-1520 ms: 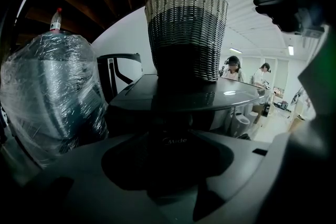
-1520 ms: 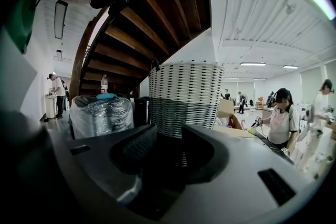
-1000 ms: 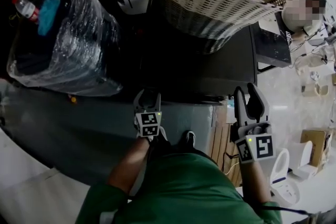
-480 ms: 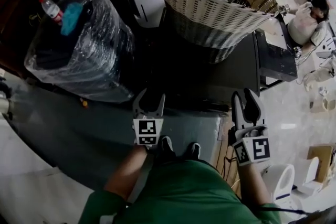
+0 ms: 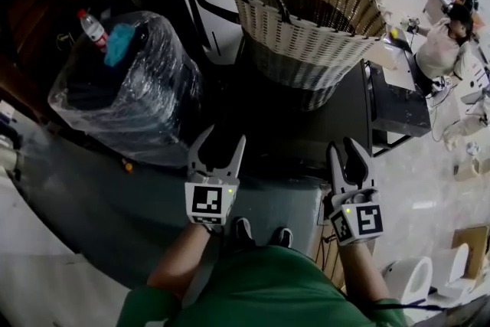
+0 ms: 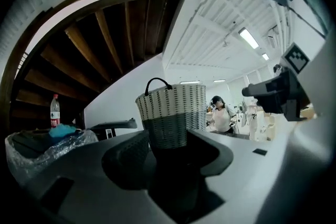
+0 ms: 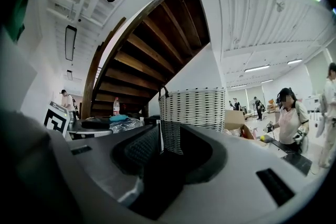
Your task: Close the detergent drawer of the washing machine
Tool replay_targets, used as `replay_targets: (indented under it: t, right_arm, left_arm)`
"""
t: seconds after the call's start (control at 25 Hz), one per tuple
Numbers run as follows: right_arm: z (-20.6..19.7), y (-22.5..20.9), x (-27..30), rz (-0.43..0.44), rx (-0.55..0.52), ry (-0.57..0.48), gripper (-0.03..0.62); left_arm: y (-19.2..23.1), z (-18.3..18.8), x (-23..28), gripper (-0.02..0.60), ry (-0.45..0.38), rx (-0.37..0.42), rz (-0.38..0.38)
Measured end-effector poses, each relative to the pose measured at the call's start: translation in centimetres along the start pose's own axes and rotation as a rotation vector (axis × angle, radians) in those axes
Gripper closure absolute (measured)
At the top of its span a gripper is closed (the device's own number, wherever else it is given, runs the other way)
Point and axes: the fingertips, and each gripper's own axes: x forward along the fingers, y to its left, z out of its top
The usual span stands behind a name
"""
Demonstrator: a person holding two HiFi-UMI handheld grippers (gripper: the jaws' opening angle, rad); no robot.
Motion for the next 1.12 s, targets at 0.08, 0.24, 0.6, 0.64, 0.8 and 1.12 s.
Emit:
replay_targets:
  t: [0.08,0.24,0.6,0.64,0.8,1.12]
  right_arm:
    - [0.7,0.1,-0.2,0.003,-0.003,-0.017,0.448]
    - [2.2,0.3,-1.1,0.005,-0.010,-0.045,0.448]
    - [5.0,-1.3,-2.6,-0.027,-0.045,-0.094,0.455]
    - [5.1,-1.3,-2.8,-0.025,-0.046,-0.098,0.457]
    - [6.0,-1.3,-3.2,-0.034,-0.059,-0.108,0.502]
    - [6.8,-2.1,-3.9,-0.027,-0.063,-0.114,0.513]
  left_arm:
    - [0.2,2.1,-0.2,0.344,-0.043,0.004,0.006]
    - [0.8,5.6,-1.7,0.344,-0.114,-0.013,0.027]
    - [2.6,9.3,-4.1,0.344,-0.191,-0.048,0.098]
    - [2.7,9.3,-4.2,0.344,-0.192,-0.048,0.101]
    - [2.7,9.4,-4.7,0.344,-0.186,-0.059,0.118]
    - [2.3,9.4,-5.0,0.344,-0.178,-0.100,0.132]
